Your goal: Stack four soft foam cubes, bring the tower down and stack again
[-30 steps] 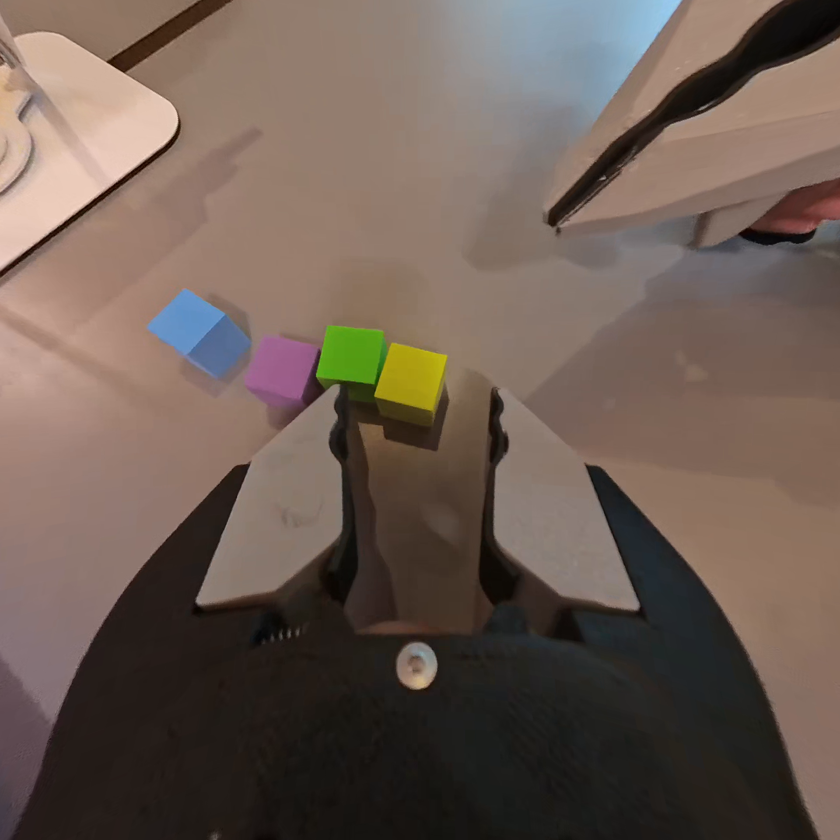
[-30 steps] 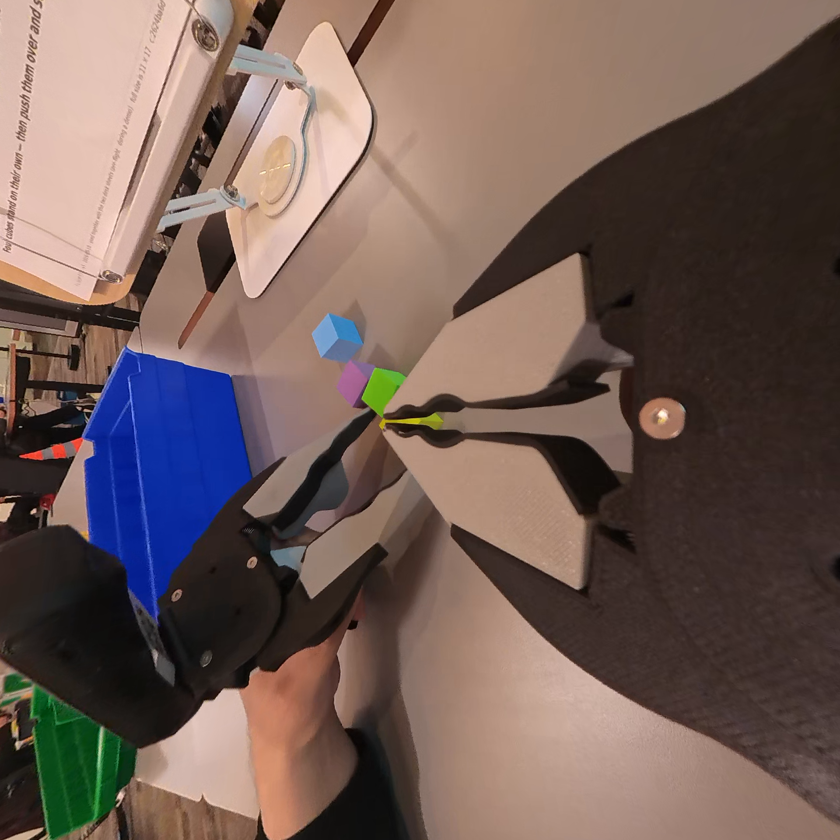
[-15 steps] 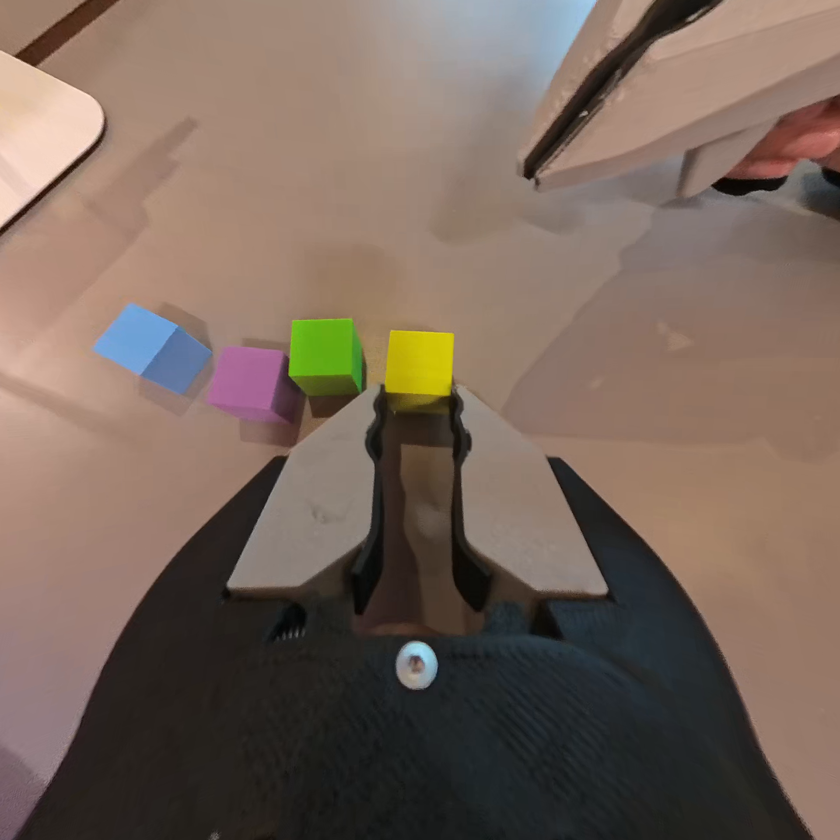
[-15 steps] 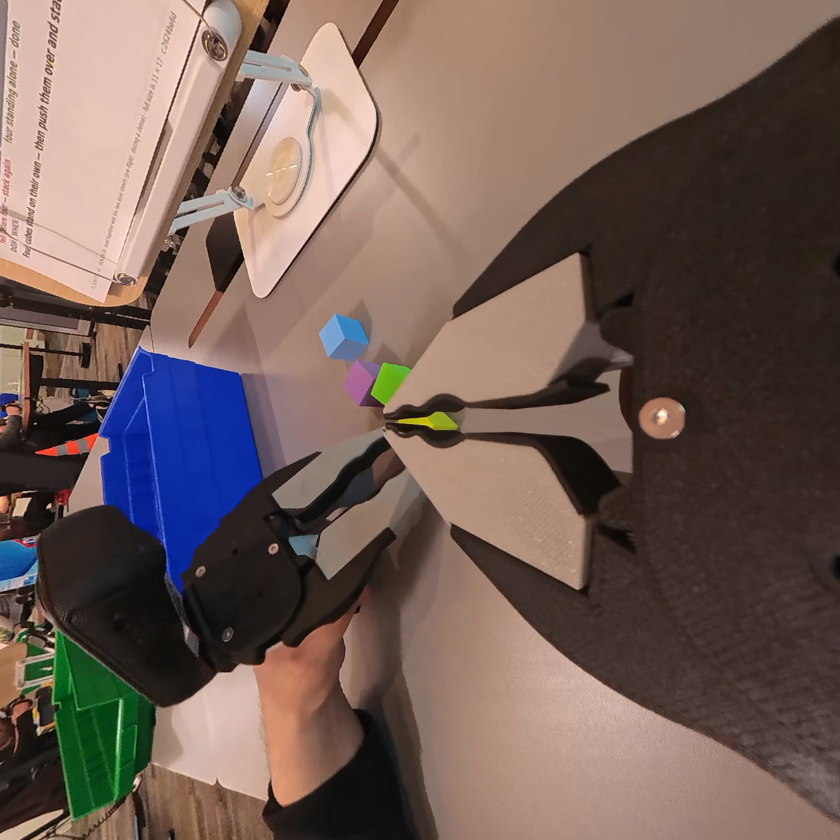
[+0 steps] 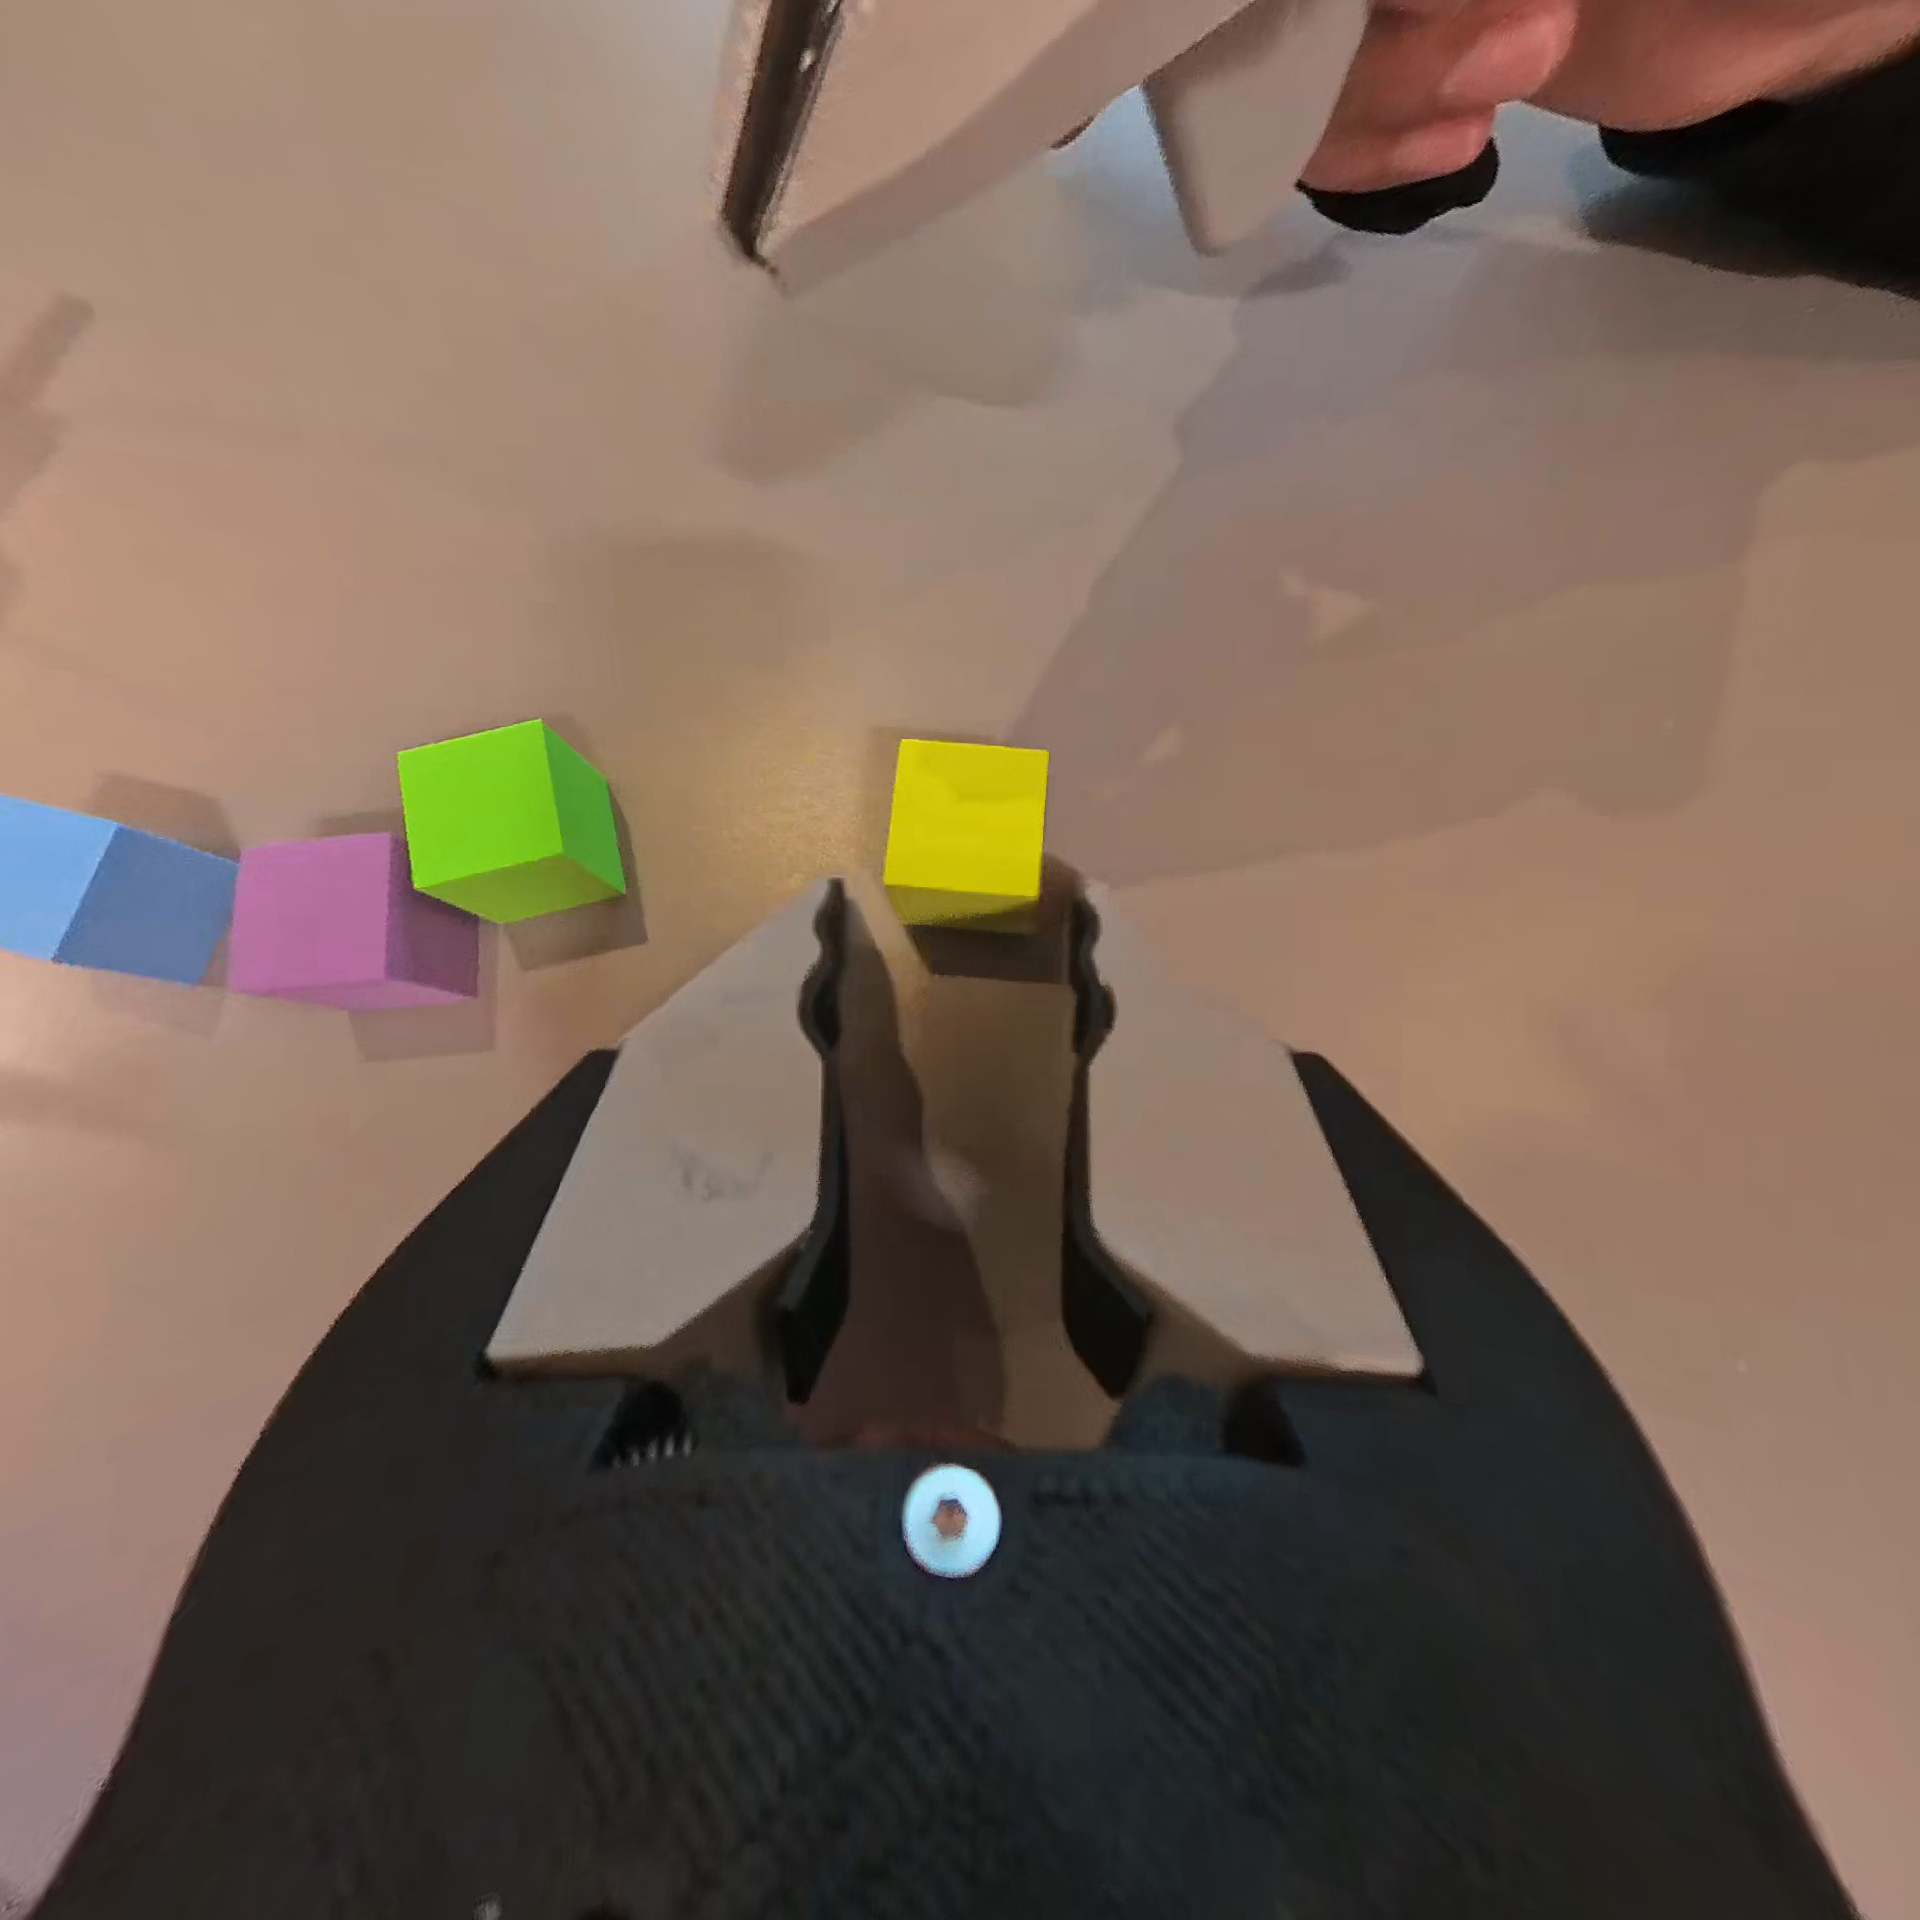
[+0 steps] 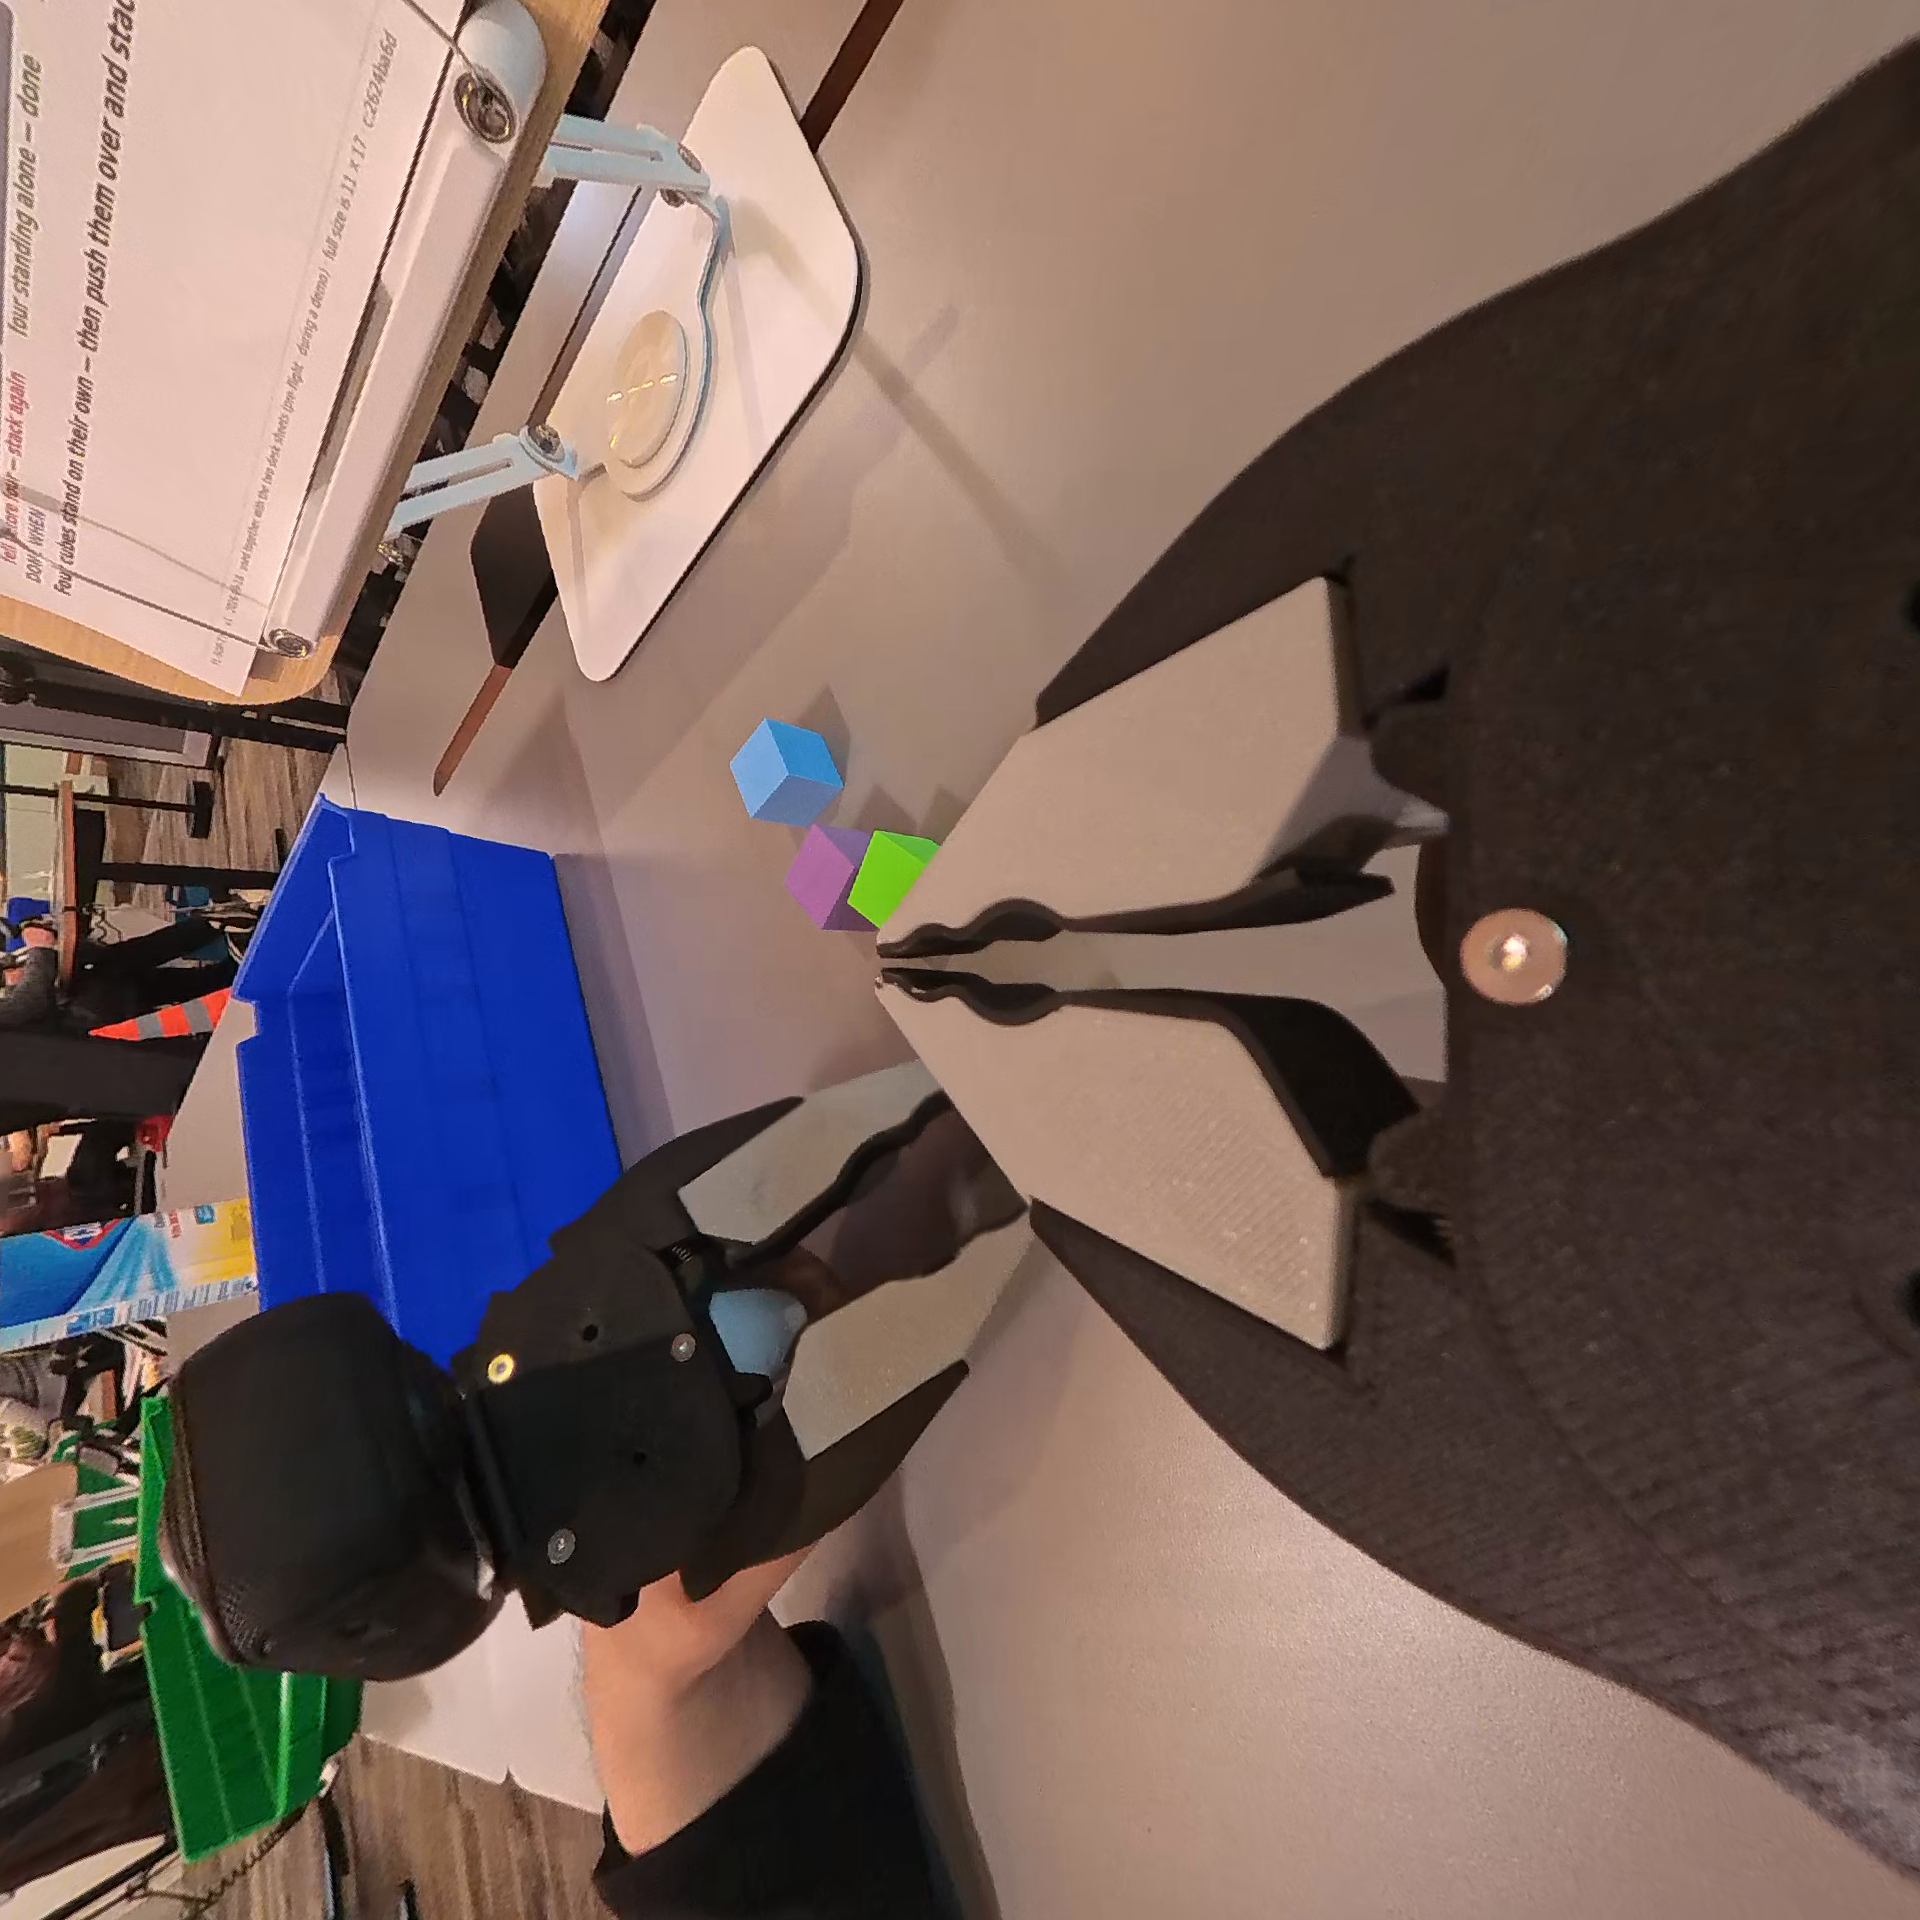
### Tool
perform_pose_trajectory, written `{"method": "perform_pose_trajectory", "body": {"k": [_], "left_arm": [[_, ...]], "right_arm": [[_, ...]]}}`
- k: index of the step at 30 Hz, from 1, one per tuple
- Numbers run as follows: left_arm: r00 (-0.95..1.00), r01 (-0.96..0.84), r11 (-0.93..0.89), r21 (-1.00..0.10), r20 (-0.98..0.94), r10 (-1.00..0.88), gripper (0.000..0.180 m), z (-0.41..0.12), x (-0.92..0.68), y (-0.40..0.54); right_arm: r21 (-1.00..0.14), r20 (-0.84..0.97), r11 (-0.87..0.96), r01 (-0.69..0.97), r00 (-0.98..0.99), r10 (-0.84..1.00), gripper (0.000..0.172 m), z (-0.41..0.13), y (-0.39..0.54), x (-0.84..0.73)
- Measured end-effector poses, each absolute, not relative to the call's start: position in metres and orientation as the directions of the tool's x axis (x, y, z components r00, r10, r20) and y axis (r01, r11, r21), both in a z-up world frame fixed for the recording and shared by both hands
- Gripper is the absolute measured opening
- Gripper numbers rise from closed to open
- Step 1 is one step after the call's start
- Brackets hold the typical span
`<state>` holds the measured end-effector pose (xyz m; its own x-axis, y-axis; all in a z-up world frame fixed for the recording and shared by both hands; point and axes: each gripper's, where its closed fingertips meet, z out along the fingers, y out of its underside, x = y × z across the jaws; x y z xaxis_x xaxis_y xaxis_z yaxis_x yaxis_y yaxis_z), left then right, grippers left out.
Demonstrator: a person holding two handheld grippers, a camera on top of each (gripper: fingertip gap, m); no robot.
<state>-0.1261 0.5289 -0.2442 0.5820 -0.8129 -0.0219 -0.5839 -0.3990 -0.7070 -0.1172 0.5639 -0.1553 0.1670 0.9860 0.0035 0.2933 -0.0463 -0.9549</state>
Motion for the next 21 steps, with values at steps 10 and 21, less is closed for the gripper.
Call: {"method": "perform_pose_trajectory", "body": {"k": [10, 21], "left_arm": [[0.63, -0.5, -0.378, -0.779, -0.028, -0.776, 0.055, -0.212, -0.136, 0.535], [0.773, -0.438, -0.486, -0.756, -0.041, -0.632, 0.053, -0.201, -0.158, 0.587]], "right_arm": [[-0.96, 0.001, -0.048, 0.277, 0.172, 0.985, 0.0, -0.151, 0.565, -0.115], [-0.962, -0.002, -0.051, 0.267, 0.177, 0.984, 0.0, -0.148, 0.568, -0.112]]}}
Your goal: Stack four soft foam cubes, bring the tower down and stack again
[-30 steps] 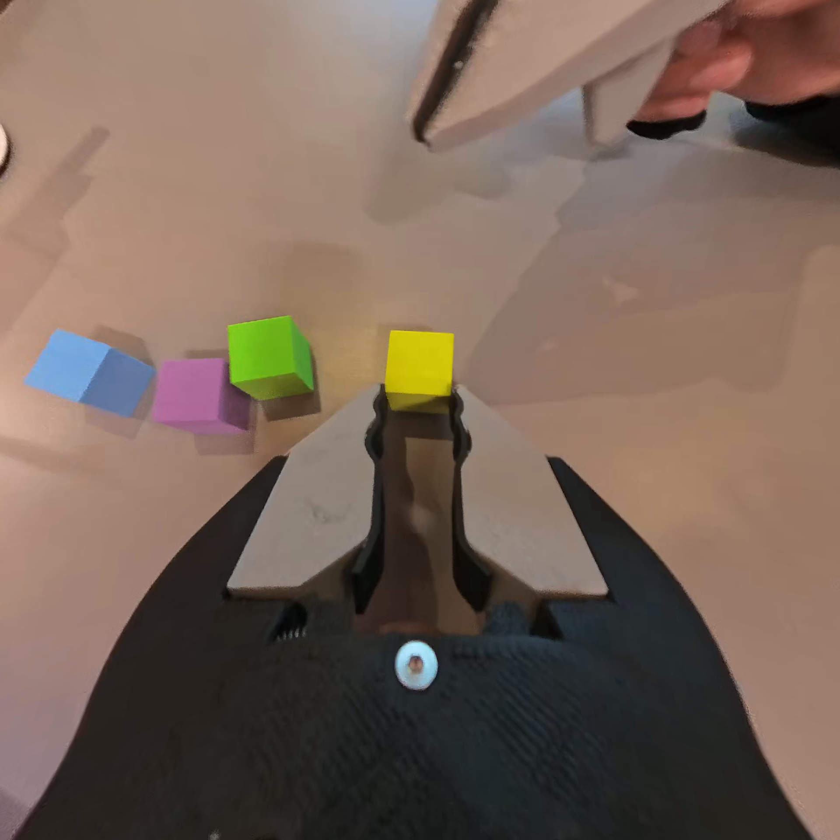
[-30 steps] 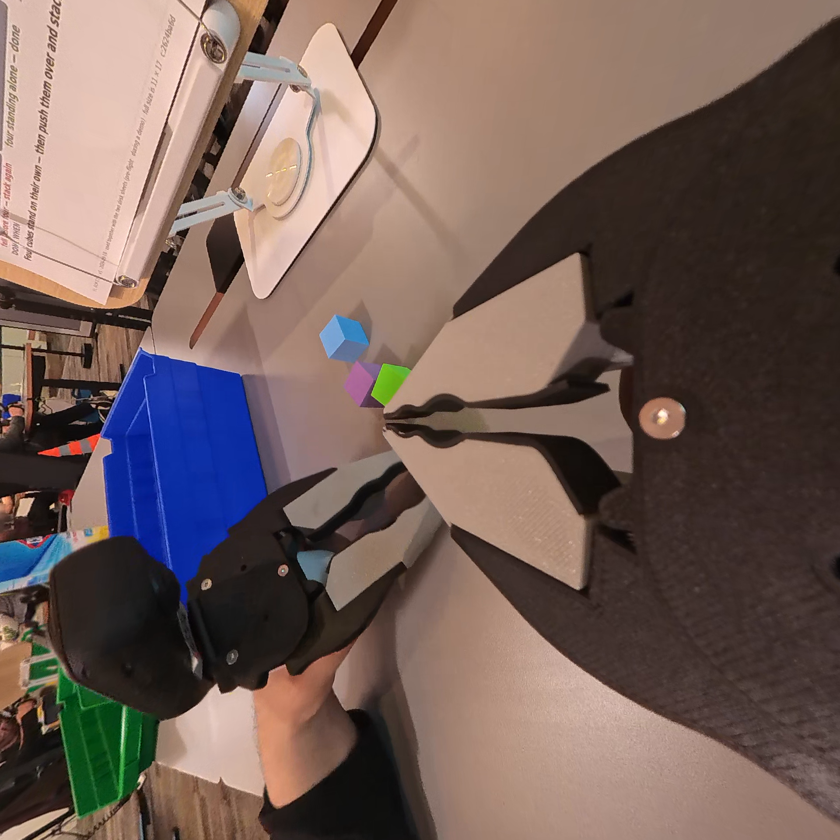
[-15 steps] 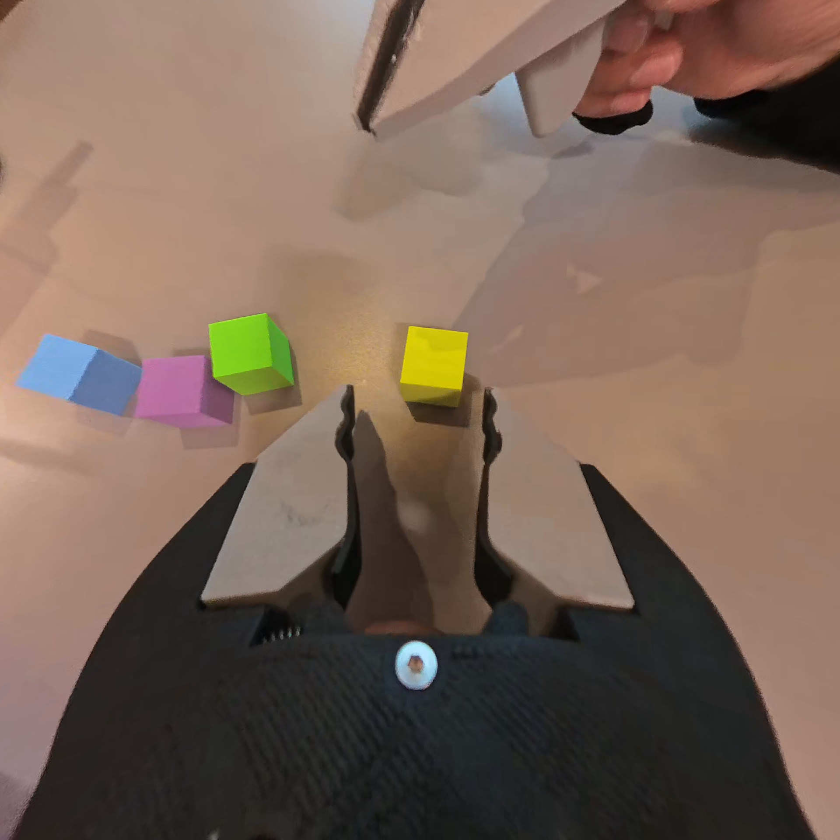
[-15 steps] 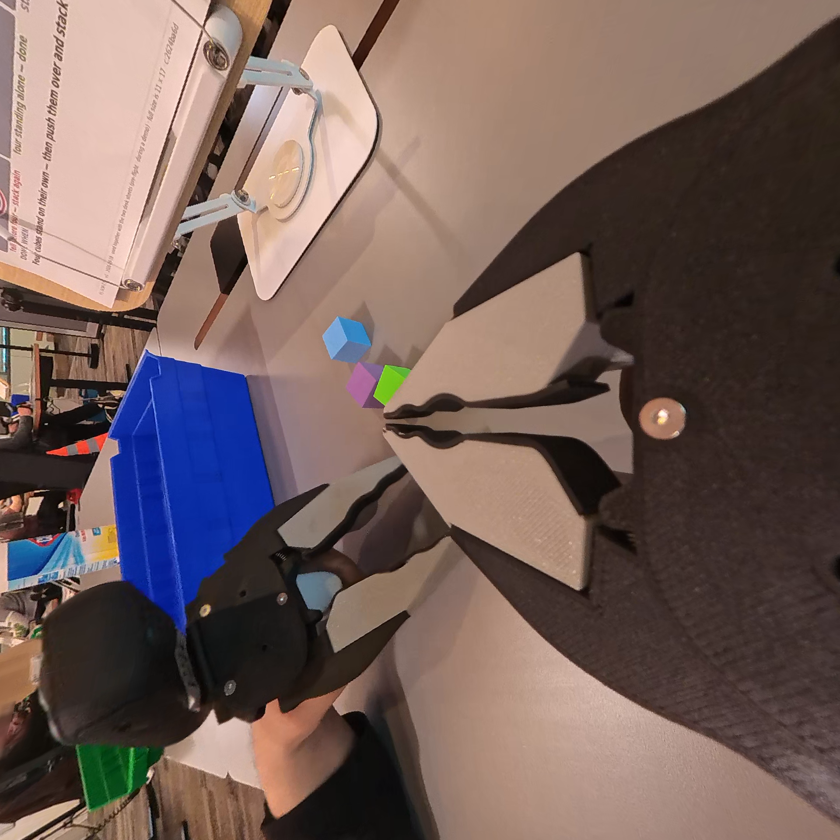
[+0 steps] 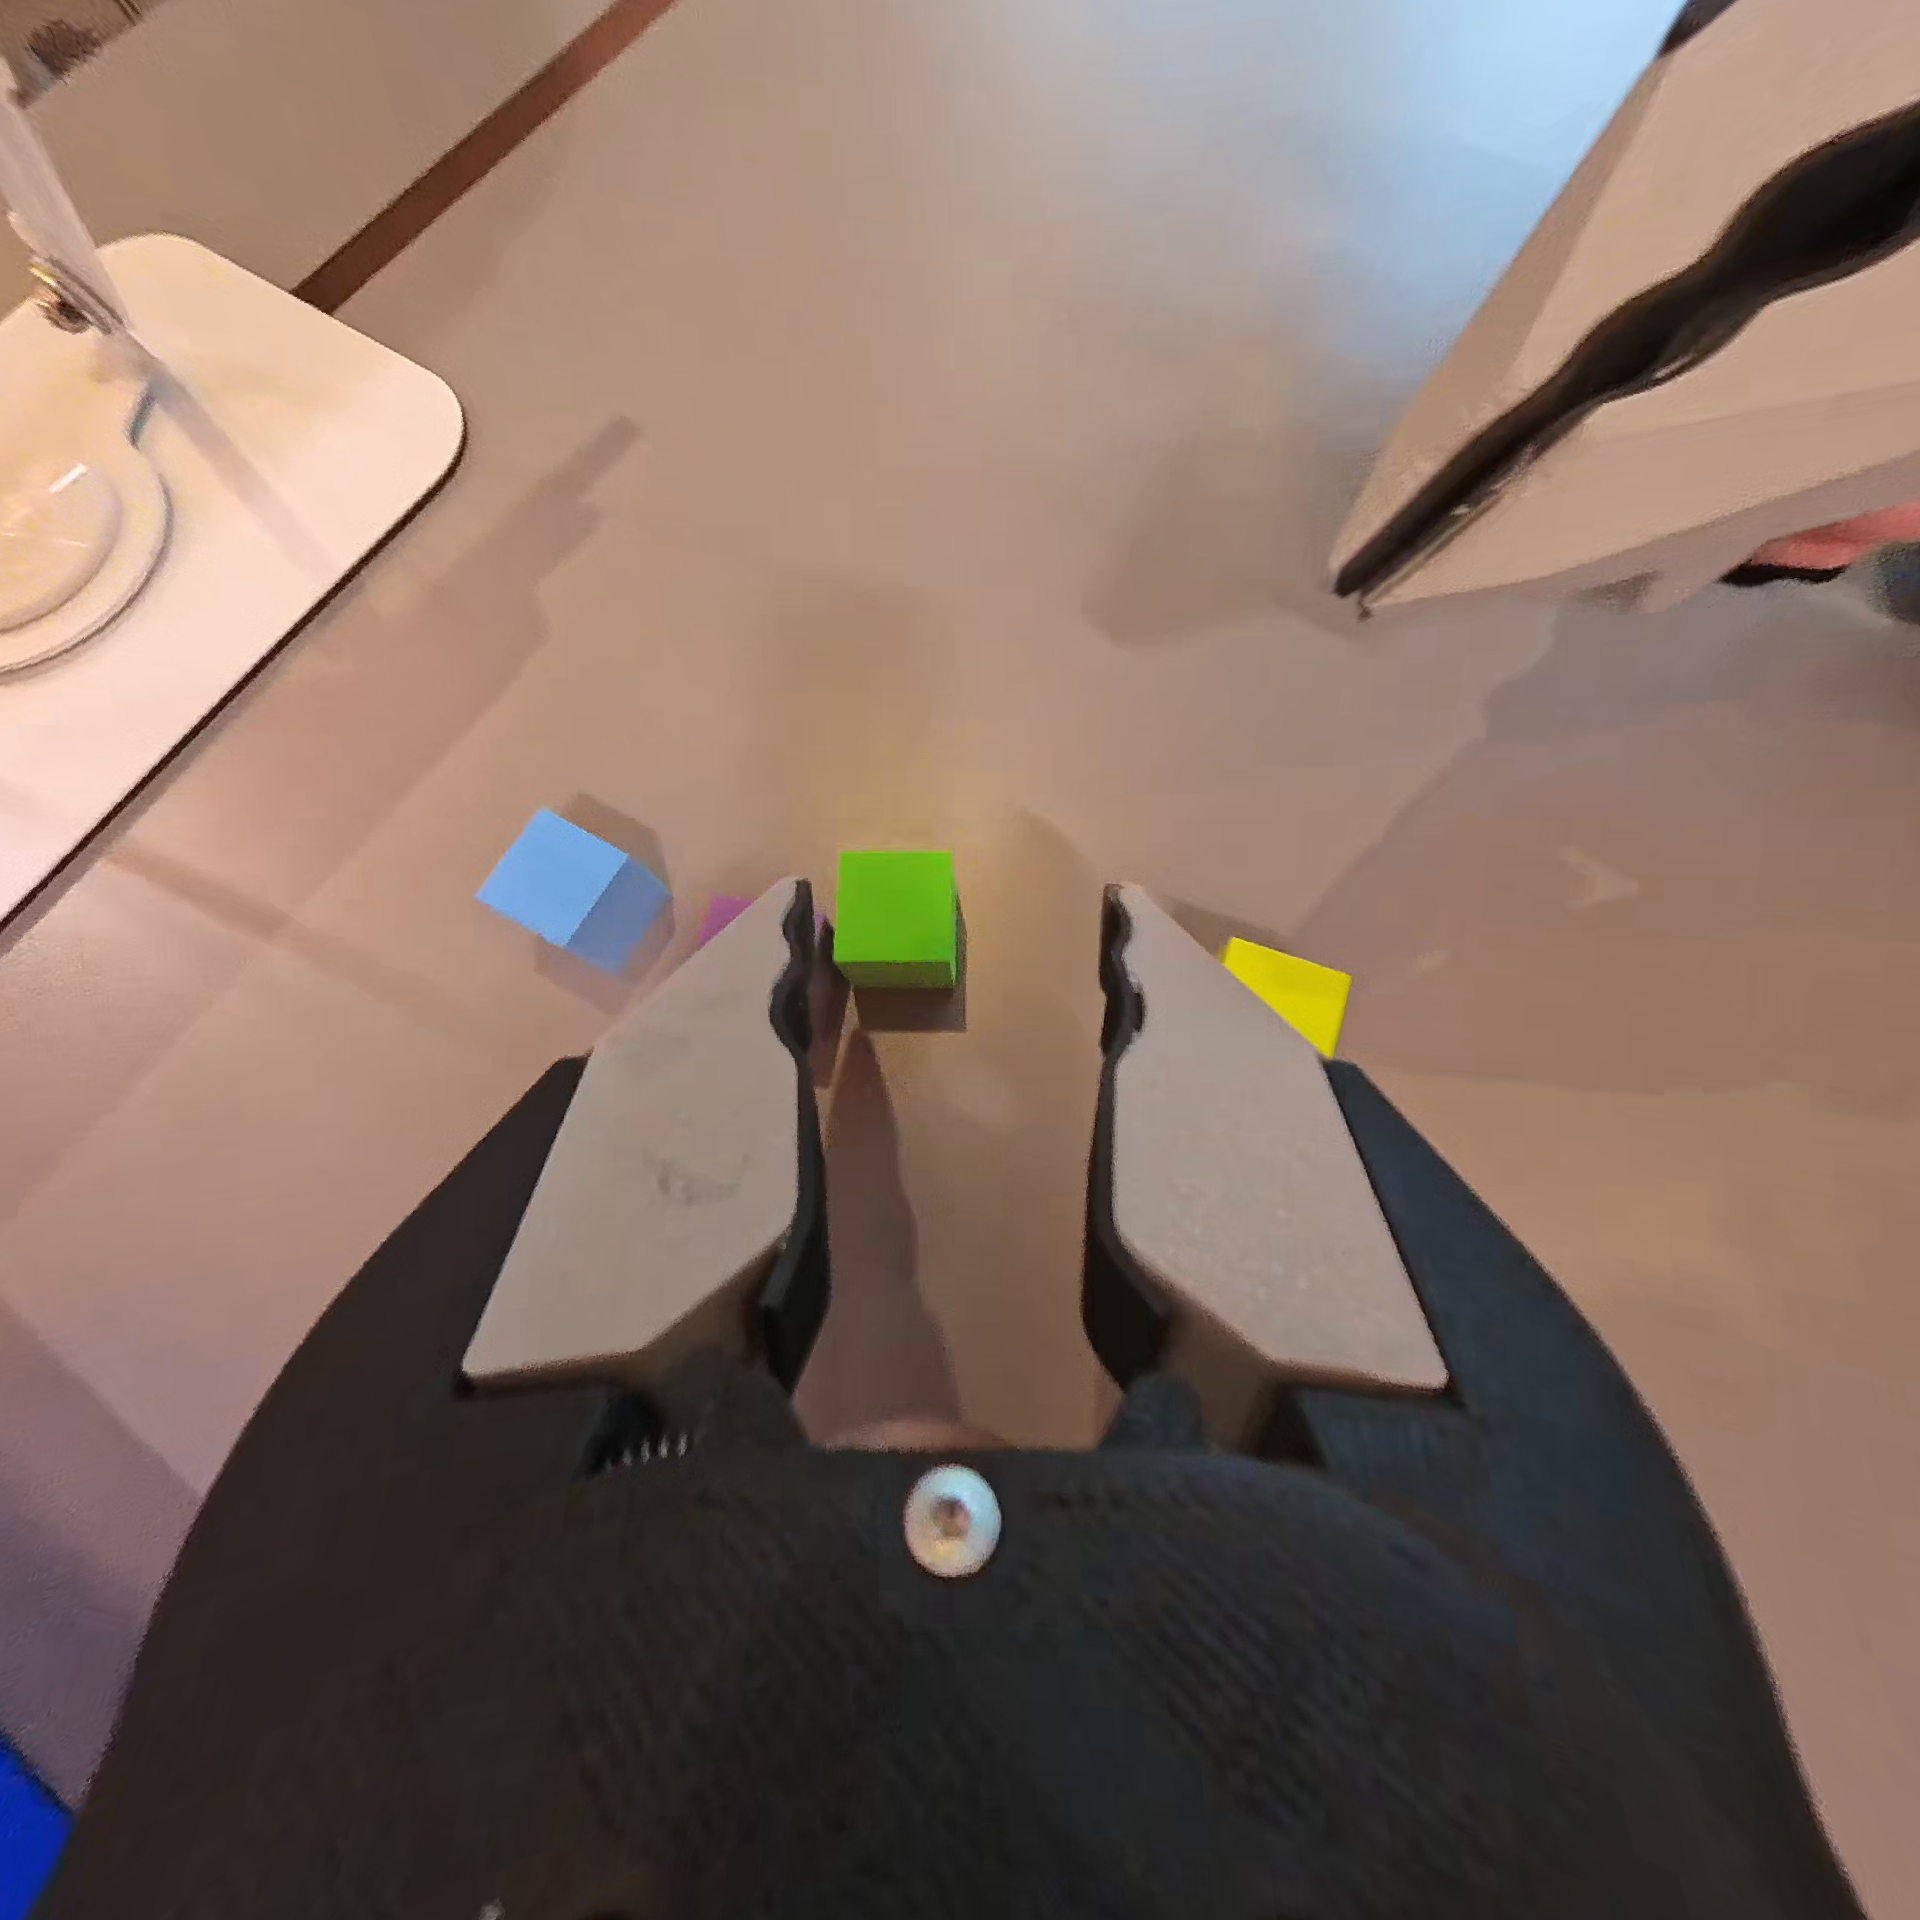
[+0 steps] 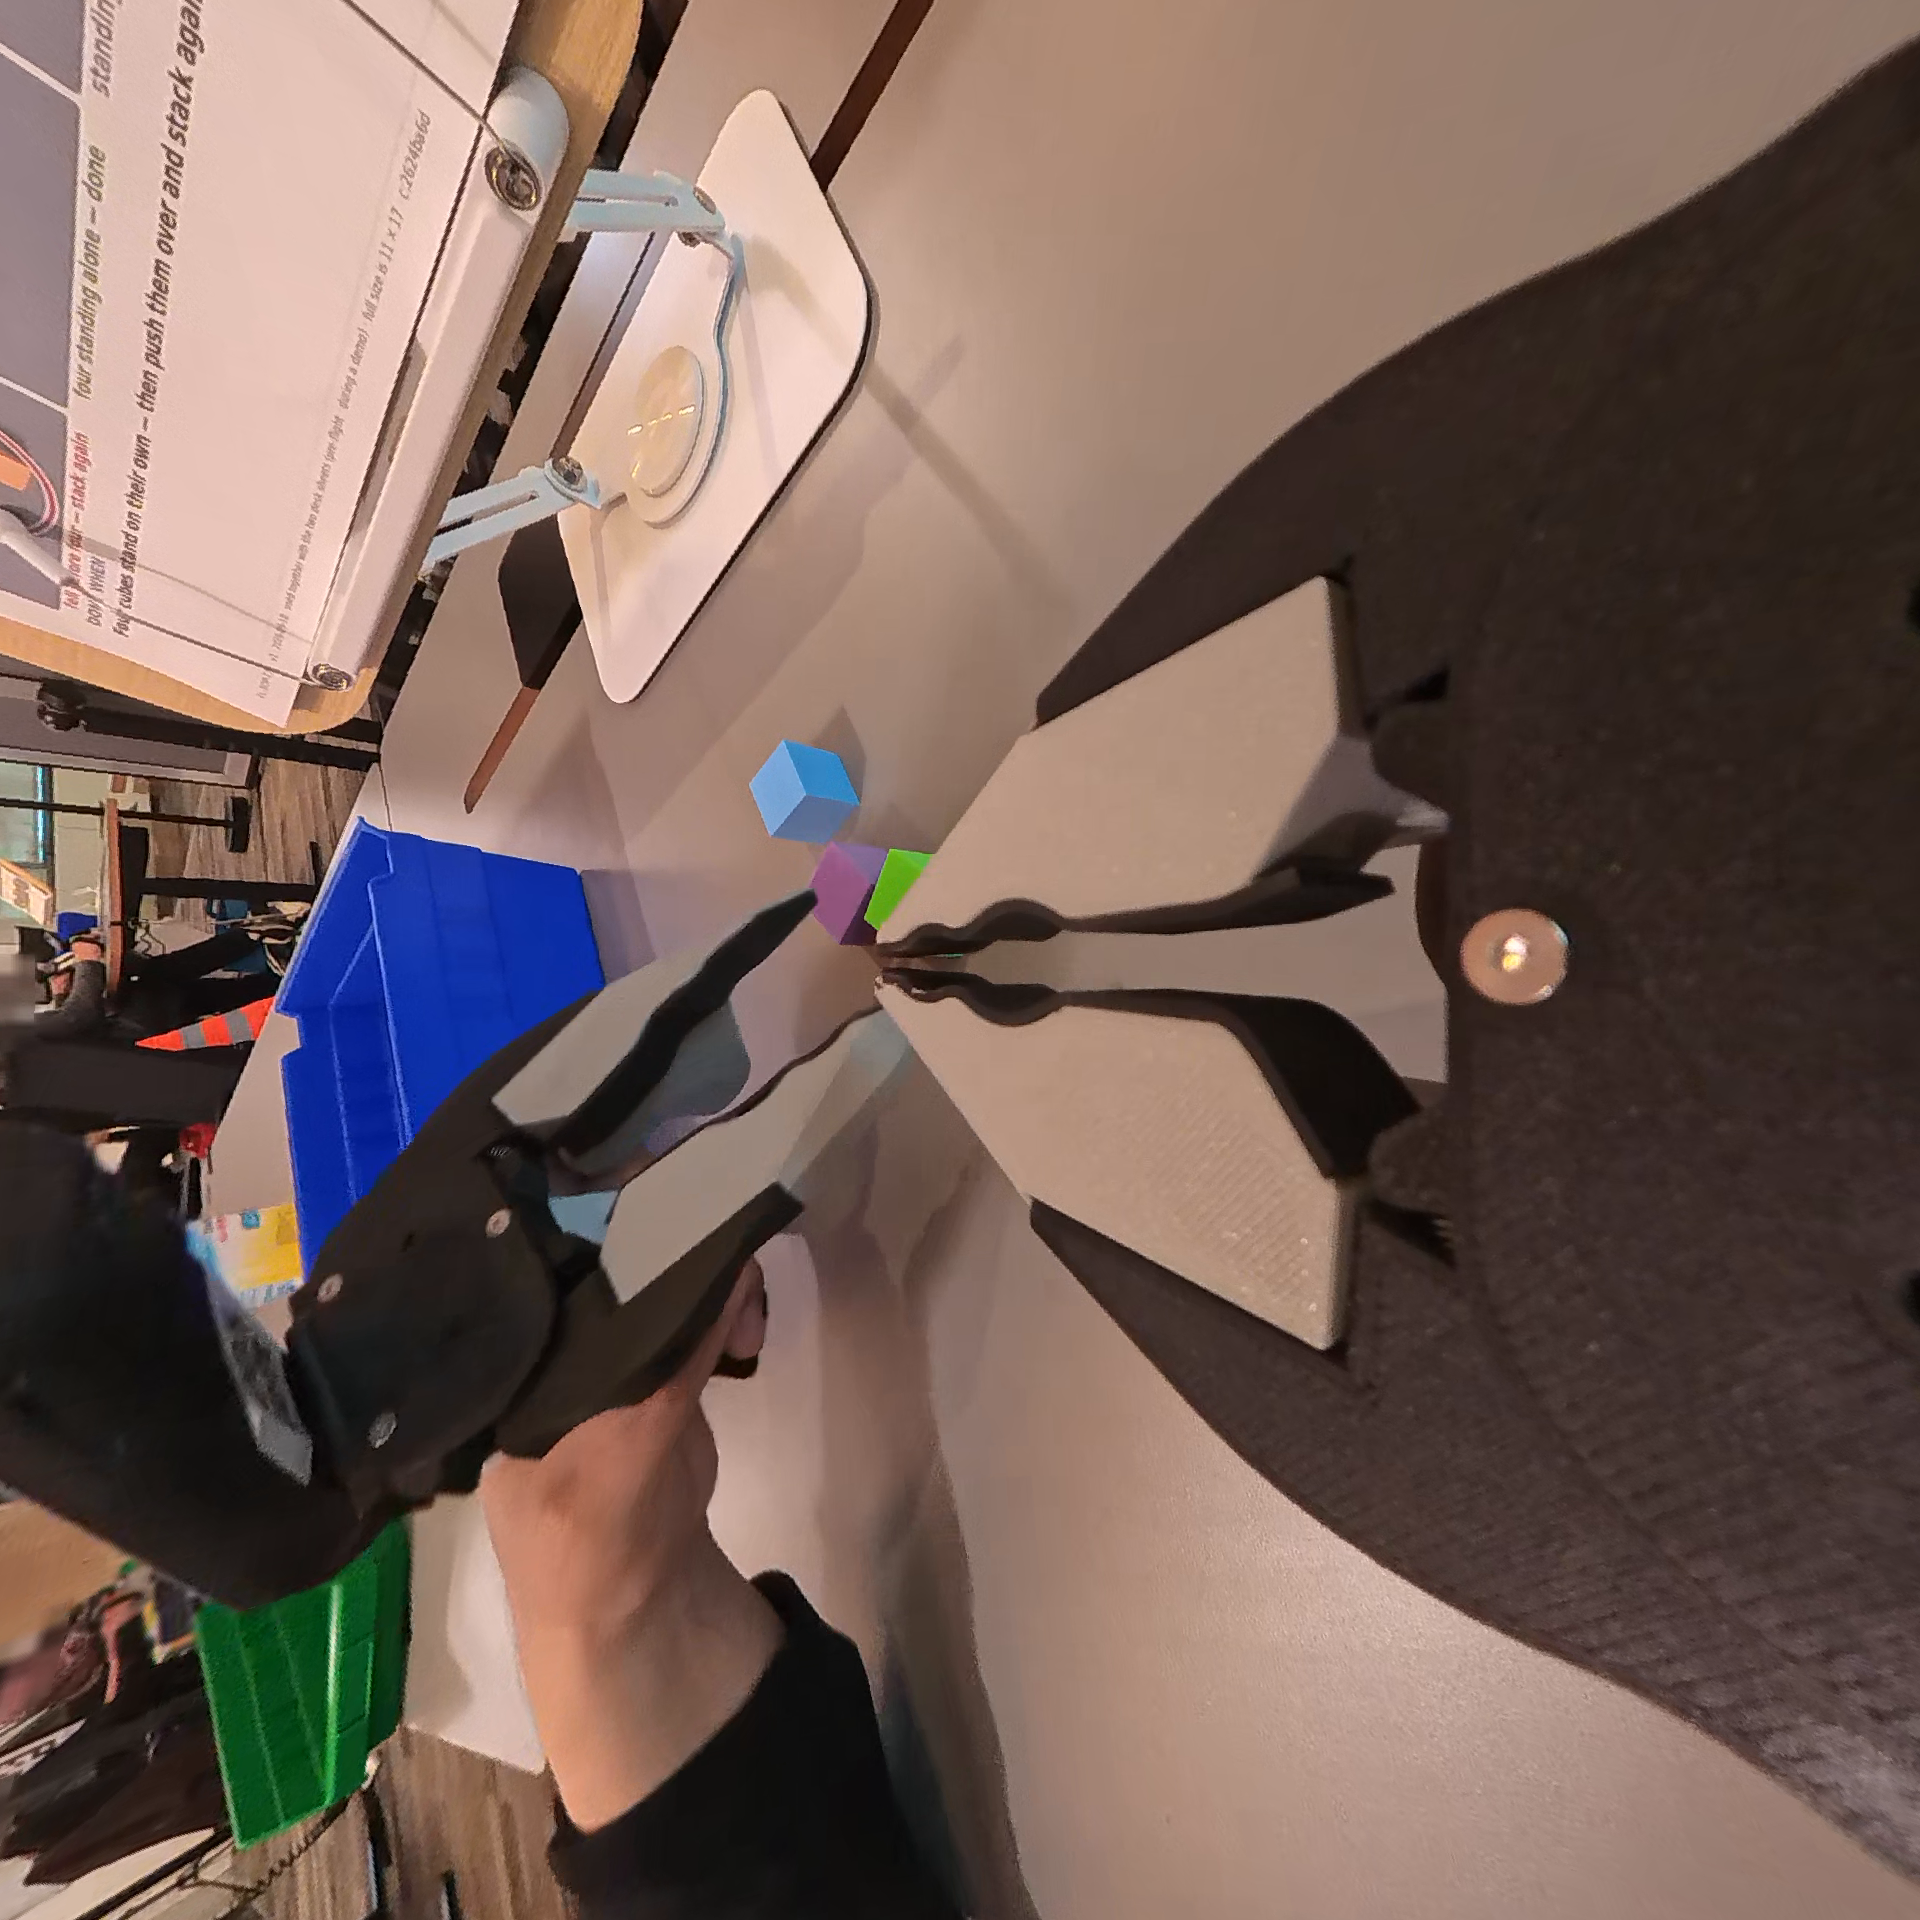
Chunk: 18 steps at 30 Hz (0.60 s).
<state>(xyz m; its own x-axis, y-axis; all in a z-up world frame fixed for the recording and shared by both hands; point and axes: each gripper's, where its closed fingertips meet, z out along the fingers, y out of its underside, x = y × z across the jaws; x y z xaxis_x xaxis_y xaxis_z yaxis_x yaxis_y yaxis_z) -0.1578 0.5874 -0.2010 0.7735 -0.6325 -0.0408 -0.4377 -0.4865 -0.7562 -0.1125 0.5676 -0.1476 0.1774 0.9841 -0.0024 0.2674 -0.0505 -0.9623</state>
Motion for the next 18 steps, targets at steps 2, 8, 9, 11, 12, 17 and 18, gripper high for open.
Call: {"method": "perform_pose_trajectory", "body": {"k": [2, 8, 9, 11, 12, 17, 18], "left_arm": [[0.761, -0.481, -0.498, -0.722, -0.062, -0.645, 0.054, -0.209, -0.154, 0.592], [0.736, -0.588, -0.525, -0.615, -0.137, -0.662, 0.054, -0.236, -0.157, 0.602], [0.74, -0.589, -0.527, -0.613, -0.146, -0.657, 0.054, -0.238, -0.158, 0.603], [0.745, -0.585, -0.527, -0.617, -0.15, -0.65, 0.054, -0.24, -0.159, 0.605], [0.744, -0.584, -0.526, -0.618, -0.15, -0.651, 0.054, -0.241, -0.158, 0.605], [0.731, -0.598, -0.499, -0.627, -0.17, -0.661, 0.026, -0.238, -0.159, 0.603], [0.731, -0.594, -0.496, -0.633, -0.169, -0.66, 0.026, -0.237, -0.159, 0.602]], "right_arm": [[-0.963, -0.003, -0.051, 0.265, 0.179, 0.984, 0.0, -0.147, 0.568, -0.112], [-0.969, -0.01, -0.054, 0.242, 0.18, 0.984, 0.0, -0.14, 0.569, -0.108], [-0.97, -0.012, -0.055, 0.238, 0.179, 0.984, 0.0, -0.139, 0.569, -0.108], [-0.97, -0.015, -0.057, 0.235, 0.177, 0.984, 0.0, -0.138, 0.568, -0.108], [-0.971, -0.015, -0.057, 0.233, 0.177, 0.984, 0.0, -0.137, 0.568, -0.108], [-0.97, -0.016, -0.056, 0.237, 0.17, 0.985, 0.0, -0.138, 0.566, -0.109], [-0.969, -0.014, -0.055, 0.241, 0.17, 0.985, 0.0, -0.139, 0.566, -0.109]]}}
